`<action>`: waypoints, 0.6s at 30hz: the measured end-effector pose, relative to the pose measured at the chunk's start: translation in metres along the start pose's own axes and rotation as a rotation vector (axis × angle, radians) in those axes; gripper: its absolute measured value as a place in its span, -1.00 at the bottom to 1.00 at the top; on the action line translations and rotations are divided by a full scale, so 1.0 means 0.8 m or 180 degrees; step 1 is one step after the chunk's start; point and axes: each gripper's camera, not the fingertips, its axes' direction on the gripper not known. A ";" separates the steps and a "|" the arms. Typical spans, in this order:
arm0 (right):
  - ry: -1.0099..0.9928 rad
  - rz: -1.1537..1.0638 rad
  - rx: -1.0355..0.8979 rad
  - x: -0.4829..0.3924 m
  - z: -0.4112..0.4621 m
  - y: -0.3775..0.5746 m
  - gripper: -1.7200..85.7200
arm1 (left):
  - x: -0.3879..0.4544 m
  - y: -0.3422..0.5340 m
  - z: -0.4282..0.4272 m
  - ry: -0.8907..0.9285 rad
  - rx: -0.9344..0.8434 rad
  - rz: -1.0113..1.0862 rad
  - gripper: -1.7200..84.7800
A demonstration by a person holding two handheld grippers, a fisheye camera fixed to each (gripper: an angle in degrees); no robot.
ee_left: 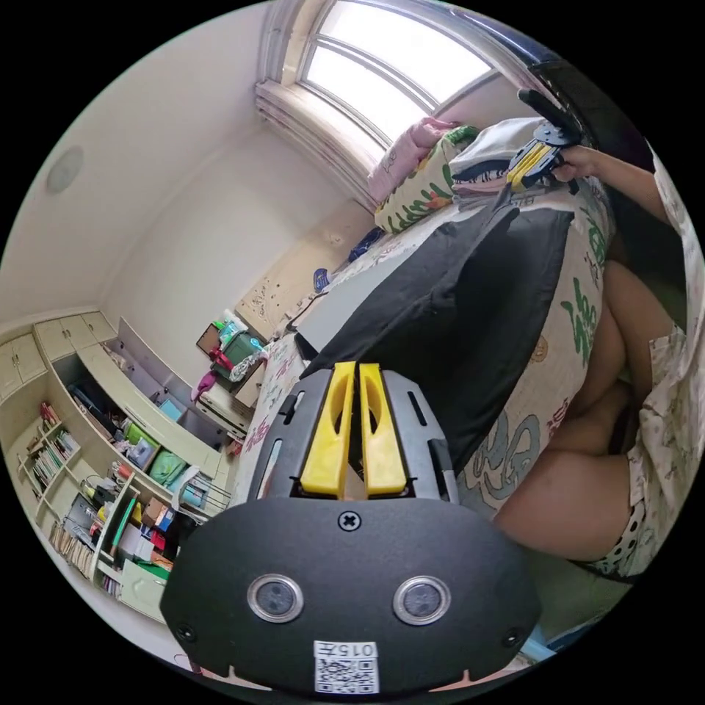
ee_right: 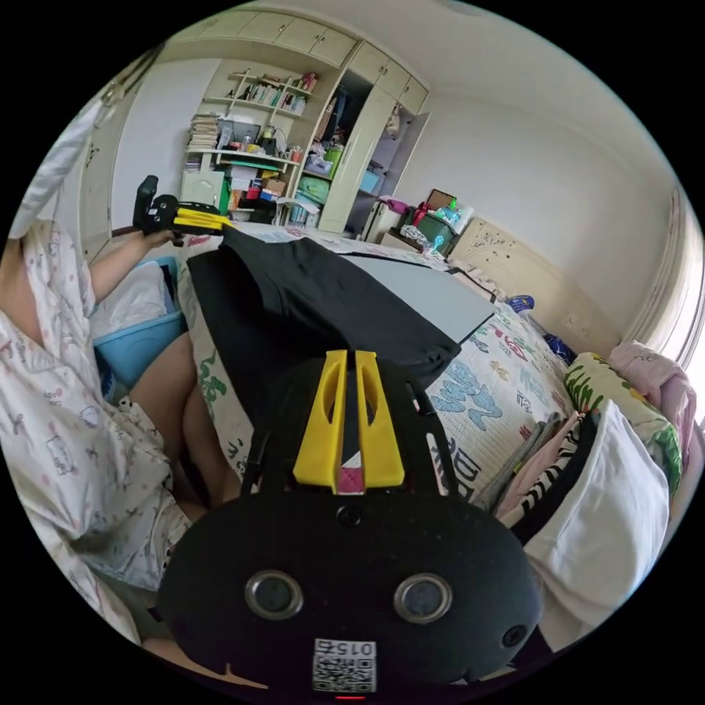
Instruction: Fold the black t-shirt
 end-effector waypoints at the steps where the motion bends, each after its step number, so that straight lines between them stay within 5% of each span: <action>1: -0.0063 -0.0007 -0.0014 0.002 -0.011 -0.009 -0.69 | 0.002 -0.006 -0.009 0.0027 0.0007 -0.0007 -0.95; 5: -0.0870 -0.0058 -0.0419 0.044 -0.038 -0.052 -0.72 | 0.006 -0.040 -0.050 0.0546 -0.0203 -0.0155 -0.95; 8: -0.1477 0.0417 0.0068 0.154 -0.103 -0.086 -0.74 | -0.063 -0.075 -0.110 0.0790 0.0165 -0.0674 -0.94; 12: -0.1243 0.1343 0.0690 0.340 -0.161 -0.164 -0.78 | -0.205 -0.146 -0.148 0.0948 0.0672 -0.1790 -0.93; 18: -0.1095 0.2359 0.0624 0.579 -0.070 -0.323 -0.77 | -0.352 -0.335 -0.011 0.1566 -0.0023 -0.2505 -0.82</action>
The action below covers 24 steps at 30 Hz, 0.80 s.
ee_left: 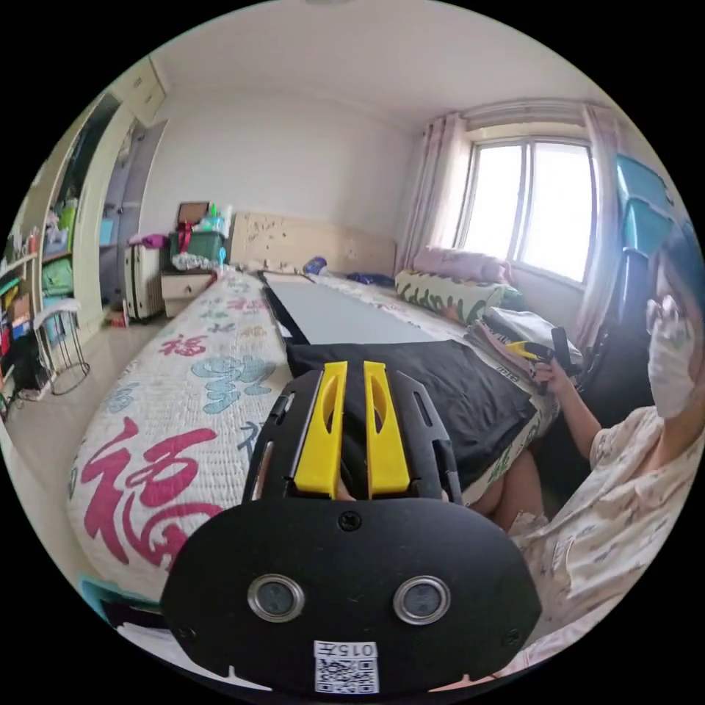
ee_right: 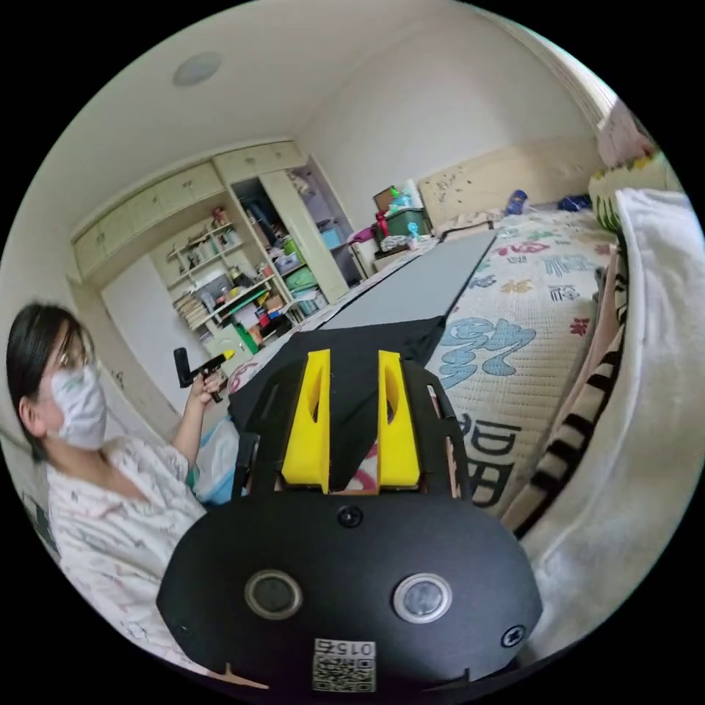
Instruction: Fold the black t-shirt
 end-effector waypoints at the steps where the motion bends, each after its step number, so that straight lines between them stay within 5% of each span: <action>1: 0.0066 0.0051 -0.0008 0.008 0.011 -0.026 -0.76 | 0.001 -0.023 0.014 0.0025 -0.0053 -0.0039 -0.80; 11: 0.0176 0.0826 -0.0472 0.133 0.166 -0.395 -0.64 | 0.020 -0.327 0.181 0.0166 -0.0599 -0.1019 -0.69; 17: -0.0077 0.0935 -0.0543 0.169 0.206 -0.521 -0.89 | 0.104 -0.429 0.216 0.0420 -0.0774 -0.1118 -0.84; 24: -0.0113 0.0961 -0.0397 0.215 0.194 -0.615 -0.96 | 0.187 -0.506 0.182 0.0585 -0.0300 -0.1255 -0.97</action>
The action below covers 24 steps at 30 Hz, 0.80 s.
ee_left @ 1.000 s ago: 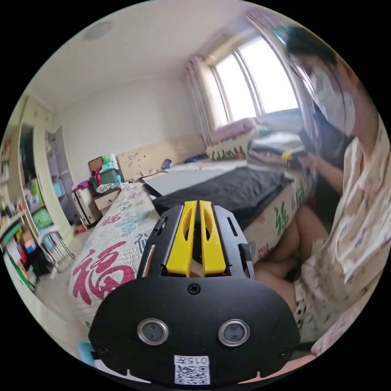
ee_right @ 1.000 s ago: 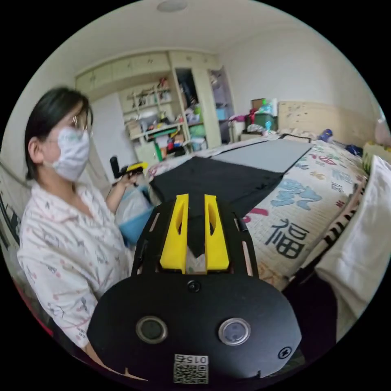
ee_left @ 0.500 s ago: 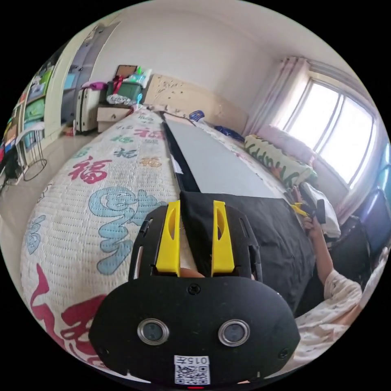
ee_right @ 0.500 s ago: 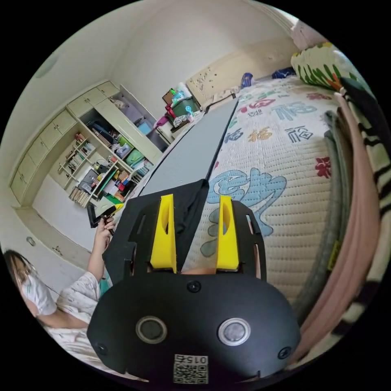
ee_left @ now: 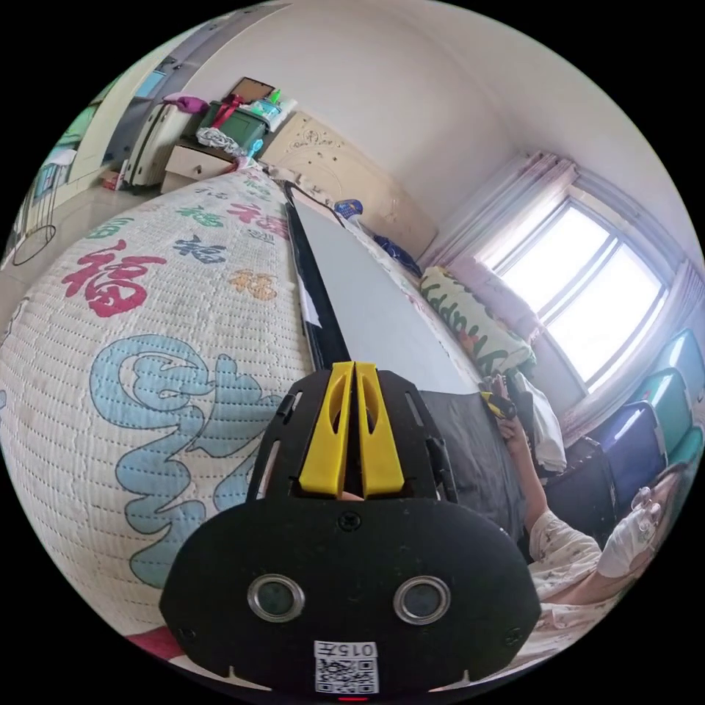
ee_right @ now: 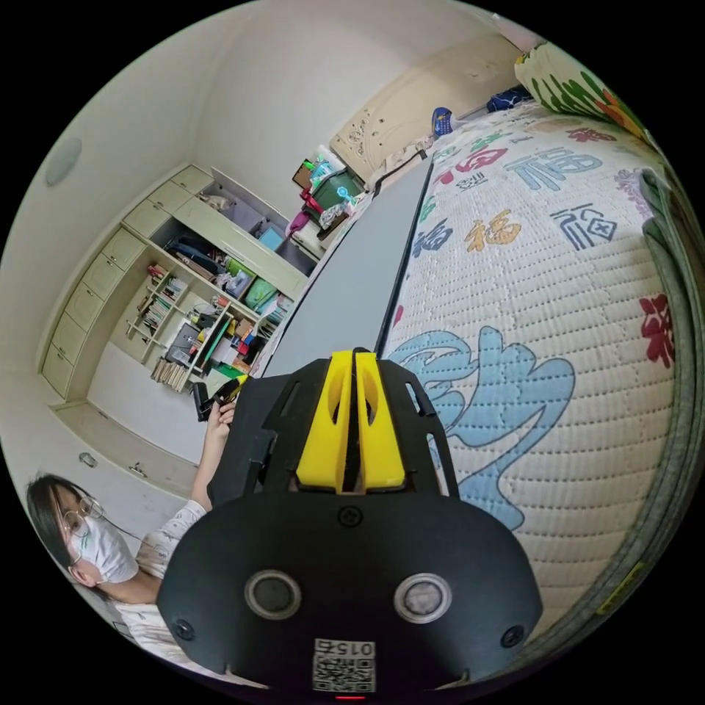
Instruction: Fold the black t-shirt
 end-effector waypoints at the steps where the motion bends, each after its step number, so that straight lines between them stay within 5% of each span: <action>1: -0.0003 -0.0020 0.0001 0.001 -0.001 -0.005 -0.96 | 0.009 -0.001 0.000 0.0020 0.0003 -0.0007 -0.97; 9: -0.0038 0.0043 0.0002 0.060 -0.001 -0.049 -0.97 | 0.151 -0.024 0.046 -0.0178 -0.0214 -0.0056 -0.69; 15: -0.0145 0.0126 0.0039 0.137 -0.001 -0.049 -0.97 | 0.221 -0.031 0.075 0.0043 -0.0120 -0.0129 -0.94; 24: 0.0430 0.0072 0.0317 0.266 0.027 -0.066 -0.97 | 0.326 -0.078 0.139 -0.0151 0.0357 -0.0131 -0.97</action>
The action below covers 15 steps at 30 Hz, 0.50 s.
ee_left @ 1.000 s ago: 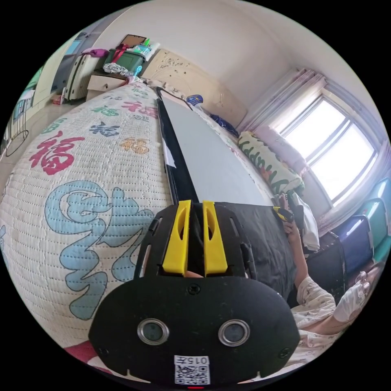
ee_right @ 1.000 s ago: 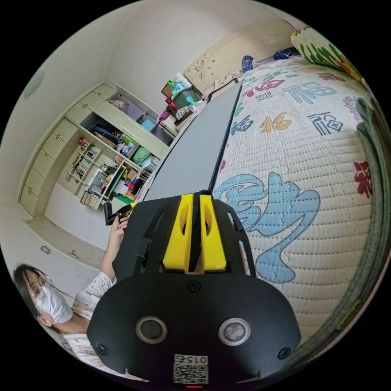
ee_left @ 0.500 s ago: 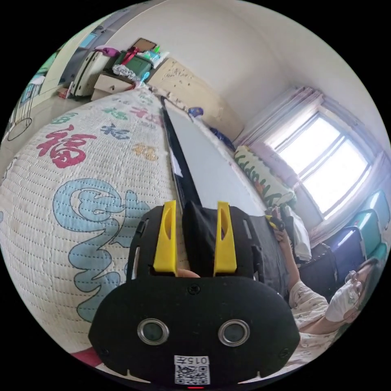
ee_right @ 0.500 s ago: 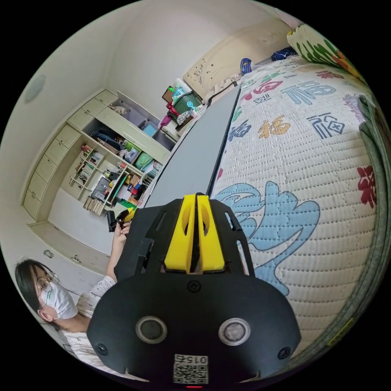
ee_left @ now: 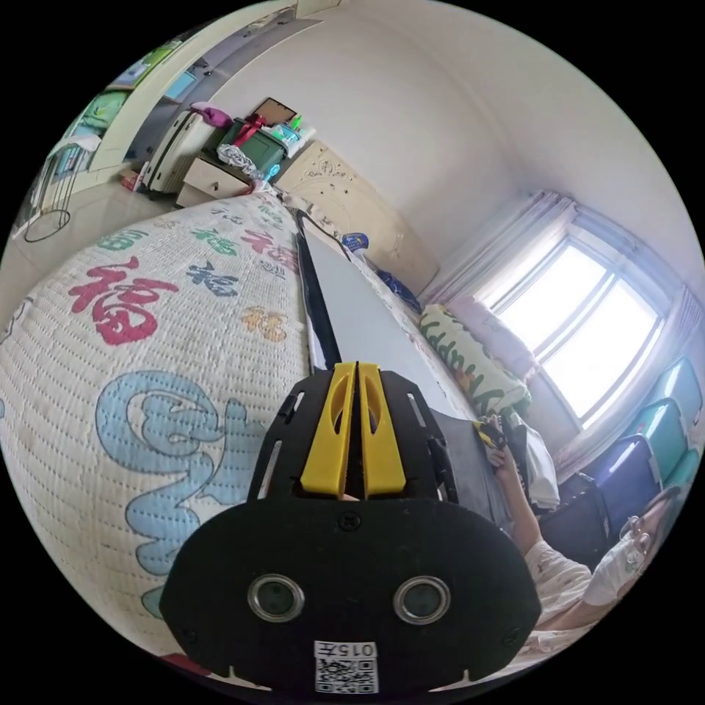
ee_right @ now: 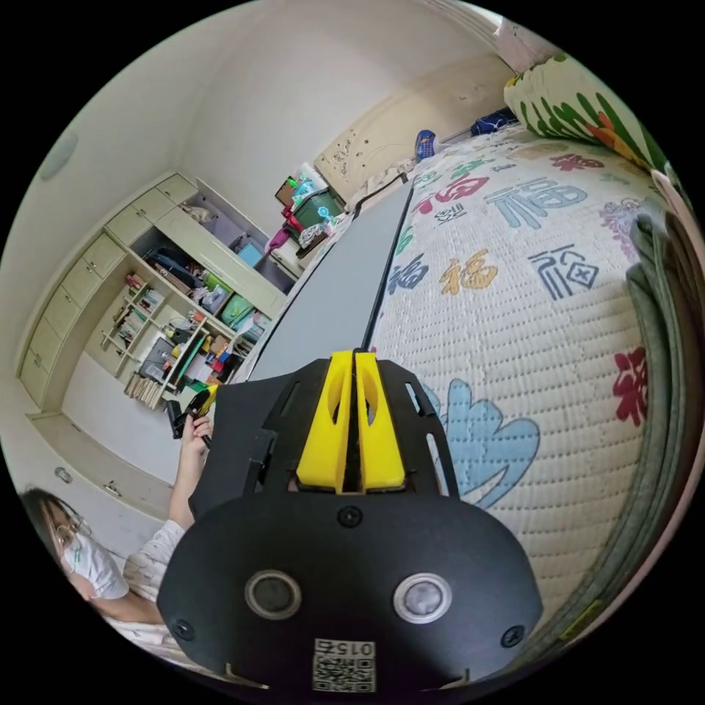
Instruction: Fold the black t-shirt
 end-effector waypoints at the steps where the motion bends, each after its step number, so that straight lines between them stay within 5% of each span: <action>1: 0.0042 0.0001 -0.0001 0.011 0.008 -0.002 -0.97 | 0.006 -0.005 0.011 -0.0045 -0.0020 0.0018 -0.97; 7: 0.0085 0.0178 -0.0311 0.173 0.094 0.036 -0.96 | 0.028 -0.007 0.106 -0.0088 -0.0189 -0.0099 -0.97; 11: -0.0493 0.0162 0.0399 0.299 0.026 0.155 -0.94 | 0.033 0.015 0.104 0.0112 0.0099 -0.0240 -0.97; 15: -0.0239 -0.0487 0.0998 0.303 -0.062 0.294 -0.90 | 0.071 0.016 0.131 0.0239 -0.0083 0.0039 -0.94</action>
